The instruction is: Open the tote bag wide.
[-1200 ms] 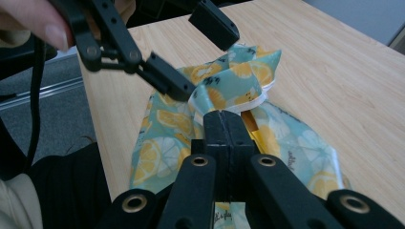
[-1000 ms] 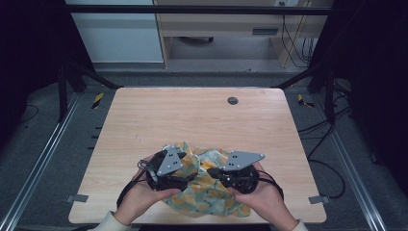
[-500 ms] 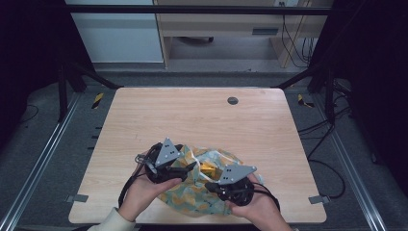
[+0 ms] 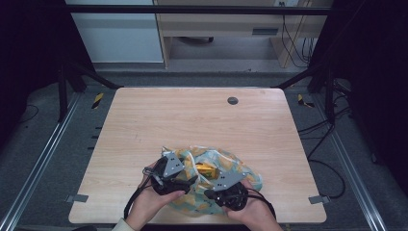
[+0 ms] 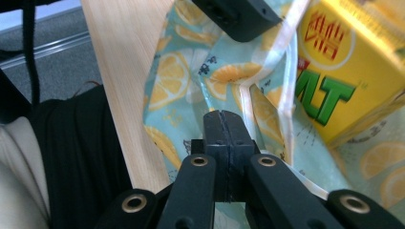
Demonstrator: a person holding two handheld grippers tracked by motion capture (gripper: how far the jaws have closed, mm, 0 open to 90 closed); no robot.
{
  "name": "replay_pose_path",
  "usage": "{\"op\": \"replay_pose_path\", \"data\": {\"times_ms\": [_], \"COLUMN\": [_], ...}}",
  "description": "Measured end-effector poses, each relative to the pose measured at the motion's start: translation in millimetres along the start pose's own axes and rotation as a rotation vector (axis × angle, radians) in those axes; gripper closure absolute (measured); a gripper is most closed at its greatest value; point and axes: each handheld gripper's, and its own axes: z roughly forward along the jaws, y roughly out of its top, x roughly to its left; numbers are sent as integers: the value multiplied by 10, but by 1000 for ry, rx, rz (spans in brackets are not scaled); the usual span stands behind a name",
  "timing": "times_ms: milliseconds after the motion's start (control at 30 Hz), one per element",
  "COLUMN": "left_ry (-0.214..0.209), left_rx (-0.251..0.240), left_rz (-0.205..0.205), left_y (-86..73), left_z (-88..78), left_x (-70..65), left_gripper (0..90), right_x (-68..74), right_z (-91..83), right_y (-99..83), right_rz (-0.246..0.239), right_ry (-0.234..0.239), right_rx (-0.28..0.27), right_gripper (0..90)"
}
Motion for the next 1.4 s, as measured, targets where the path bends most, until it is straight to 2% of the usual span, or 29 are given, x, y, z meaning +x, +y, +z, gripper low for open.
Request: {"op": "replay_pose_path", "data": {"times_ms": [67, 100, 167, 267, 300, 367, 400, 433, 533, 633, 700, 733, 767, 867, 967, 1033, 1067, 1100, 1133, 1167, 1233, 1267, 1333, 1400], "left_ry": [-2, 4, 7, 15, 7, 12, 12, 0, 0, -2, -1, -1, 0, 0, 0, 2, 2, -1, -1, -4, -7, -7, -5, -7], "left_rx": [6, 23, 25, 15, 18, 25, 25, 33, 36, 39, 39, 39, 42, 46, 50, 50, 50, 51, 51, 58, 62, 62, 71, 79], "left_rz": [5, 22, 15, 22, 18, 38, 38, 41, 39, 32, 32, 32, 33, 35, 37, 39, 39, 40, 40, 44, 43, 43, 45, 43], "left_y": [-19, -52, -88, -122, -131, -153, -153, -161, -167, -176, -182, -182, -187, -199, -213, -223, -223, -231, -231, -241, -253, -253, -265, -280], "left_z": [10, 30, 47, 46, 49, 56, 56, 71, 83, 90, 88, 88, 85, 79, 75, 68, 68, 59, 59, 56, 65, 65, 79, 98], "left_x": [-8, -22, -34, -36, -41, -59, -59, -64, -75, -72, -68, -68, -66, -65, -72, -81, -81, -88, -88, -92, -88, -88, -79, -69], "left_gripper": [255, 274, 314, 422, 463, 517, 548, 578, 591, 591, 591, 590, 589, 588, 585, 584, 584, 584, 584, 585, 587, 588, 590, 595], "right_x": [-10, -15, -23, -24, -17, -11, -11, -13, -20, -64, -103, -103, -156, -242, -347, -426, -426, -489, -489, -528, -558, -558, -582, -617], "right_z": [39, 55, 75, 72, 46, 4, 4, -56, -137, -306, -372, -372, -423, -476, -453, -397, -397, -335, -335, -295, -290, -290, -313, -358], "right_y": [-27, -37, -56, -68, -70, -60, -60, -40, -8, 72, 115, 115, 156, 215, 254, 256, 256, 250, 250, 250, 261, 261, 287, 351], "right_rz": [7, 6, 8, 16, 16, 14, 14, 11, 12, 0, -7, -7, -9, -12, -24, -15, -15, -10, -10, -19, -16, -16, -10, -10], "right_ry": [2, -1, 3, 9, 7, -4, -4, -17, -39, -88, -122, -122, -153, -193, -219, -216, -216, -211, -211, -193, -177, -177, -171, -177], "right_rx": [11, 15, 21, 8, -3, -12, -12, -27, -40, -64, -67, -67, -70, -69, -34, 4, 4, 37, 37, 49, 47, 47, 30, 2], "right_gripper": [900, 900, 900, 900, 848, 783, 783, 729, 681, 597, 566, 566, 547, 523, 496, 493, 493, 517, 517, 661, 791, 791, 895, 900]}}
